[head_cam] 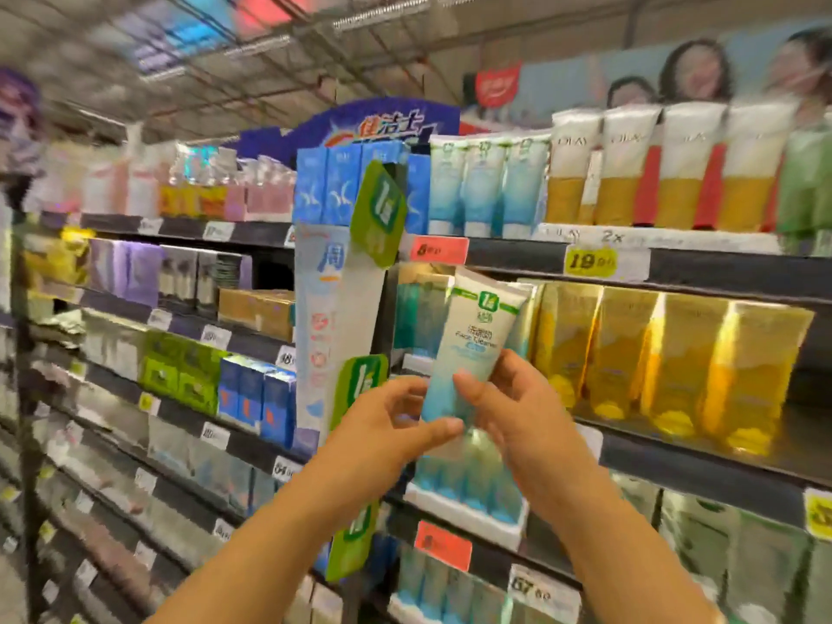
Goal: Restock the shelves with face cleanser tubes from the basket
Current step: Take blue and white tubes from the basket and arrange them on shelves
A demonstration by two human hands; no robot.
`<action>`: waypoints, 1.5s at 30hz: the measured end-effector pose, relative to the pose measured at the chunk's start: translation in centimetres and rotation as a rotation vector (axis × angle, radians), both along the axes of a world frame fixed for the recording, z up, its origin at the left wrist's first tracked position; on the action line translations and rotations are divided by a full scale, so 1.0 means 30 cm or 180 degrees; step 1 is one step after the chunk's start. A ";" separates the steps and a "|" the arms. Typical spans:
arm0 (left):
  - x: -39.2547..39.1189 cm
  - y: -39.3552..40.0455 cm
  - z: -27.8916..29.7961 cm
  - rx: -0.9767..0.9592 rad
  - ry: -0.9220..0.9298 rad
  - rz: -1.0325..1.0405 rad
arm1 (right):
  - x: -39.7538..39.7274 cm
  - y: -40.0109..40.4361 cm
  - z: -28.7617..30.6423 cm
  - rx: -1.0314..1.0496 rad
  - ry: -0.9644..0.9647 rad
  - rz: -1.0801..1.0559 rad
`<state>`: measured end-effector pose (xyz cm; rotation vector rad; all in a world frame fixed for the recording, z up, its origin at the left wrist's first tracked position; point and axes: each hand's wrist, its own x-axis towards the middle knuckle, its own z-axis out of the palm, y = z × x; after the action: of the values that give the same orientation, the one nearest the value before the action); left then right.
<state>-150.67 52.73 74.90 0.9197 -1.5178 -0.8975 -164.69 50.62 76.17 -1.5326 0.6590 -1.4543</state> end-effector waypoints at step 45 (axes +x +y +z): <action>-0.100 -0.692 0.552 -0.1295 -0.1287 0.2117 | 0.158 -0.638 0.644 -0.1373 0.1379 -0.2878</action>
<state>-153.66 31.97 91.46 1.2311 -1.4939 0.0820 -159.94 31.50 95.48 -2.0395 1.5129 -2.0207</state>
